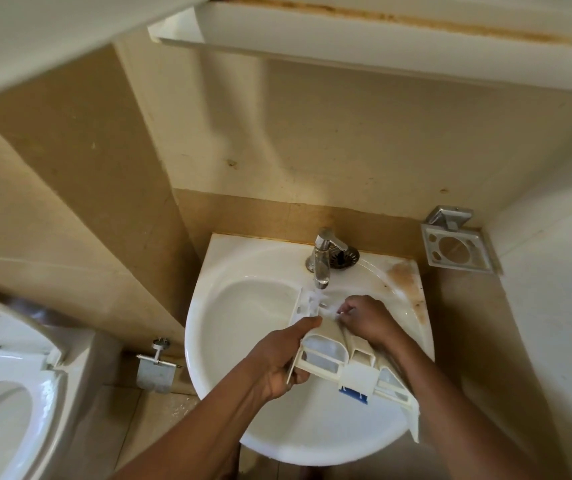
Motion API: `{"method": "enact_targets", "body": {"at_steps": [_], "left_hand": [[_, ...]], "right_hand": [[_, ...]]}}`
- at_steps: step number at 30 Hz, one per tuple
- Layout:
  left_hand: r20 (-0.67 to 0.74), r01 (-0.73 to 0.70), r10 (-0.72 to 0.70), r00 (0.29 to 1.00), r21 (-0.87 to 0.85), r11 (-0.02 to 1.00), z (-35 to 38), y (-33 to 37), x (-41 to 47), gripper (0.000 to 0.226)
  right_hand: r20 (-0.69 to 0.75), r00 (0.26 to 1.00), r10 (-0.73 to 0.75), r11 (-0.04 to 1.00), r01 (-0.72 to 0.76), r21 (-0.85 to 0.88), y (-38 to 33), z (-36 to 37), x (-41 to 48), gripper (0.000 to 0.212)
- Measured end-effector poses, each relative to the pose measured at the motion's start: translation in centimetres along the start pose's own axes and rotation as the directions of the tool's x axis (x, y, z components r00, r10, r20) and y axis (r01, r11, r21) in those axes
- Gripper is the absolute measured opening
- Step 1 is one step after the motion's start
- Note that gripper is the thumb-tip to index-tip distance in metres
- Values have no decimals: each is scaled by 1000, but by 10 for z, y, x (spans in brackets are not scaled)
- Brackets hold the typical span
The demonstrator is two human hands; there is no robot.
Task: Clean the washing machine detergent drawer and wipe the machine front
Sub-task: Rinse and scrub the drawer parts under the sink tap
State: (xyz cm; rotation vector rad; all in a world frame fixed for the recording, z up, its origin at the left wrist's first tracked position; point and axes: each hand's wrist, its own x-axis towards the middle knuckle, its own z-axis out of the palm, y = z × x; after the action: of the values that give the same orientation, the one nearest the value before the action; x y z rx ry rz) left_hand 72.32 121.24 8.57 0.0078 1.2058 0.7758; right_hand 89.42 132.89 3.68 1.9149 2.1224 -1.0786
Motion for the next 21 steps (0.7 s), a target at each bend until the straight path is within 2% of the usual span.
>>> {"method": "enact_targets", "body": {"at_steps": [7,10,13,17,21], "left_hand": [[30,-1,-1,1000,71,997,23,17,6,34],[30,-3,1,1000,84,996,28,17,5,34],[26,-5,3,1000,77,997,25,10,2,31],[0,13,-13,1000,27,1000,15,2,-2,27],[12,13,-13,1000,2,1000,14,3,-5,25]], "right_hand": [[26,1000,17,999,-16,-43,3,-27,-6,12],[18,1000,-17,999,18,-50,5,-32,-10,11],[85,994,-69,994,76,-76,1,-31,-10,8],[227,968,-110,992,121,-36,-11,-23,-10,38],[310,942,-128,980,169,-108,-16,-22,-6,41]]}}
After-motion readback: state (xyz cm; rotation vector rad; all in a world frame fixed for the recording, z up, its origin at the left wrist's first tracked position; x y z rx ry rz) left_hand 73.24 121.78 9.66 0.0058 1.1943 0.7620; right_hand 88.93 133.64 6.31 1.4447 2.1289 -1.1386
